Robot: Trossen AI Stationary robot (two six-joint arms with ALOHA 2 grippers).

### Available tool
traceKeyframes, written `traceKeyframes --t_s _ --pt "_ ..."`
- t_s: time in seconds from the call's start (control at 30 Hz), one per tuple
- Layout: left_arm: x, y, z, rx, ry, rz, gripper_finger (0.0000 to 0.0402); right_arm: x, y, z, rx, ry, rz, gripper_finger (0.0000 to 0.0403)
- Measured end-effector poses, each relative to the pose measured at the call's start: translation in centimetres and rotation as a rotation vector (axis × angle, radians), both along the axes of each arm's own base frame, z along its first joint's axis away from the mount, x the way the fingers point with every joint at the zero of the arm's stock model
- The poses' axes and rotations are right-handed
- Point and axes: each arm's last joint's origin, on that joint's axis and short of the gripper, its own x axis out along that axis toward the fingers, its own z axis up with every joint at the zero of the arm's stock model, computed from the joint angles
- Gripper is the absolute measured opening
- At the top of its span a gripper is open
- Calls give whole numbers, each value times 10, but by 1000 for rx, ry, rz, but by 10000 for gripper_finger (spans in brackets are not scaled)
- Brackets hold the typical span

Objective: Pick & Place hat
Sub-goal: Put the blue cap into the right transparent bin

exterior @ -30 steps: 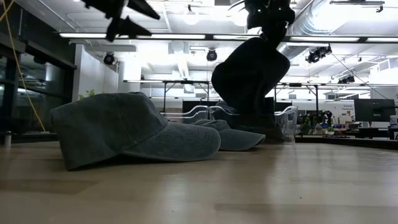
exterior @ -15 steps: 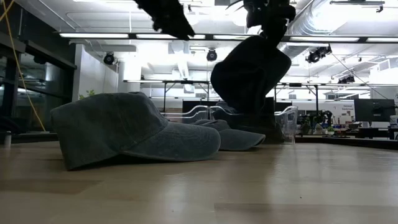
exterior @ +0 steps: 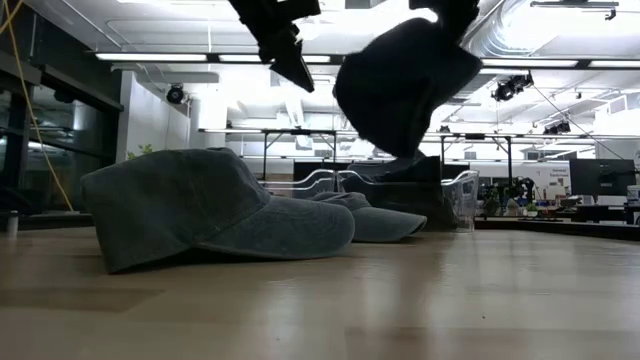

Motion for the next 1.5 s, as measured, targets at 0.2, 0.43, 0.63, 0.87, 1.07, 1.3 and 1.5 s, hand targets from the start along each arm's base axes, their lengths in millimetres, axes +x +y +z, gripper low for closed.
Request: traceKeyframes --t_s 0.2,0.43,0.63,0.87,1.07,1.3,1.5 --pt "5 -2 4 -18 -61 -86 250 -2 13 6 16 -32 9 5" --pt "16 -15 1 -6 -80 -152 250 3 23 6 28 -34 37 5" --pt "23 -30 8 6 -163 -207 250 6 29 7 58 -46 59 5" --pt "28 -44 13 17 -221 -242 250 9 37 7 76 -48 82 5" --pt "30 -51 16 -10 -270 -270 250 11 42 7 77 -47 97 5" --pt "32 -69 16 -30 -282 -330 250 11 41 7 70 -52 91 5" --pt "39 -77 18 -33 -350 -327 250 12 41 7 74 -62 89 5"
